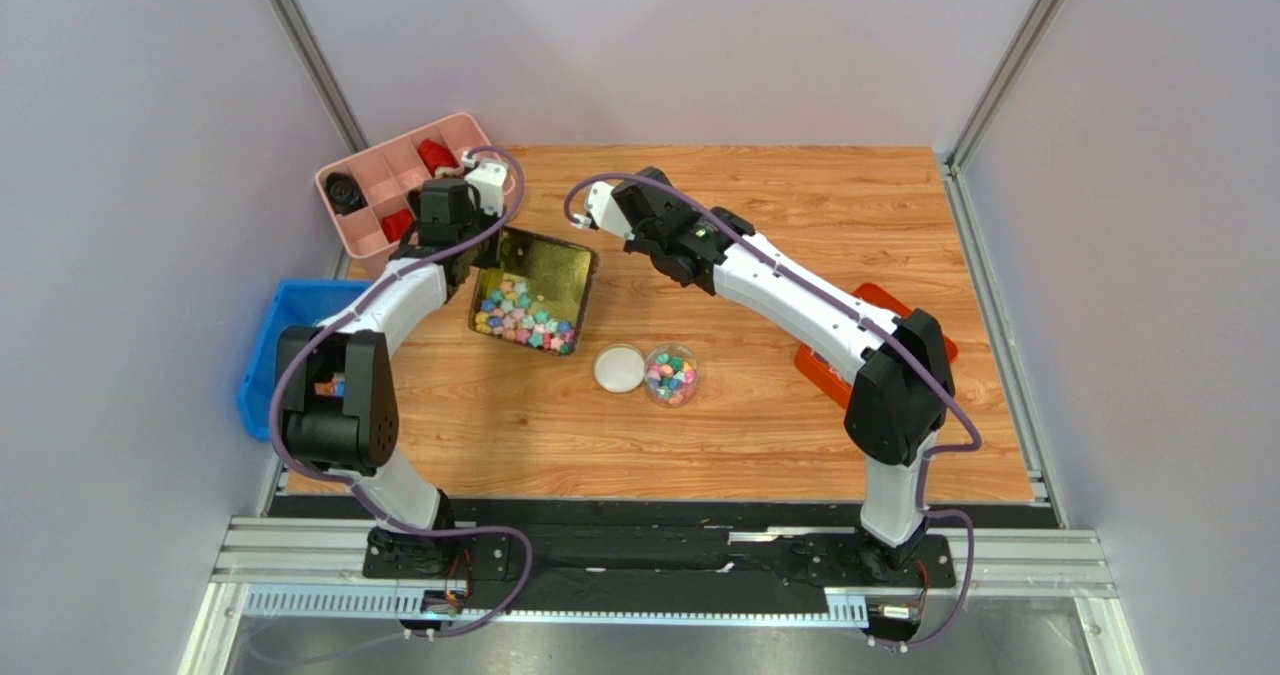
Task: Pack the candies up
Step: Scoop the fake candies from the storage box.
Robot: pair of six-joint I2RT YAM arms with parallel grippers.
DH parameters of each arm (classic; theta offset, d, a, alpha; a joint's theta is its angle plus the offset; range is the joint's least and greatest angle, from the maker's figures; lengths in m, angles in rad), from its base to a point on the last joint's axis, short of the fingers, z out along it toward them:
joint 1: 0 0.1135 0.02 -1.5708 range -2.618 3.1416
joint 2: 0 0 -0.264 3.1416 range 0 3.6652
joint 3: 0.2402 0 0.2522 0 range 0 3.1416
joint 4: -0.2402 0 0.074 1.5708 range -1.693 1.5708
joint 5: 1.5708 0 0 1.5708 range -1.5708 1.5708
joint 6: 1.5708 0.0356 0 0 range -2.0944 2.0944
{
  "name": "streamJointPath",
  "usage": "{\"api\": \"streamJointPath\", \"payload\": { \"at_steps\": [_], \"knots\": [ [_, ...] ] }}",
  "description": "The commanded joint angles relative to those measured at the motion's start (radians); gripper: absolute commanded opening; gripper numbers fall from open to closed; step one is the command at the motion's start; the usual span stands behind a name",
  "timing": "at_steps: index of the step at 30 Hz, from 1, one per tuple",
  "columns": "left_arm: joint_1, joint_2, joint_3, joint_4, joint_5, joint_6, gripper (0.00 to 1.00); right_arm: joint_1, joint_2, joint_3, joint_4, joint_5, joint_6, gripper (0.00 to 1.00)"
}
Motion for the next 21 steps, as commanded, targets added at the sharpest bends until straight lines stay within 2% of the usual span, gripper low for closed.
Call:
{"api": "streamJointPath", "payload": {
  "at_steps": [1,6,16,18,21],
  "knots": [
    [0.022,0.017,0.093,-0.023,0.205,-0.103,0.0,0.004,-0.048,0.016,0.038,0.016,0.009,0.0],
    [0.041,0.109,0.165,-0.095,0.4,-0.154,0.0,0.006,-0.07,0.049,-0.011,-0.055,0.033,0.0],
    [0.073,0.422,0.441,-0.417,0.751,-0.173,0.0,0.016,-0.11,0.089,-0.056,-0.087,0.049,0.0],
    [0.073,0.456,0.457,-0.44,0.768,-0.169,0.0,0.015,-0.105,0.082,-0.054,-0.087,0.05,0.0],
    [0.073,0.473,0.484,-0.483,0.722,-0.151,0.0,0.016,-0.096,0.087,-0.053,-0.089,0.053,0.0]
  ]
}}
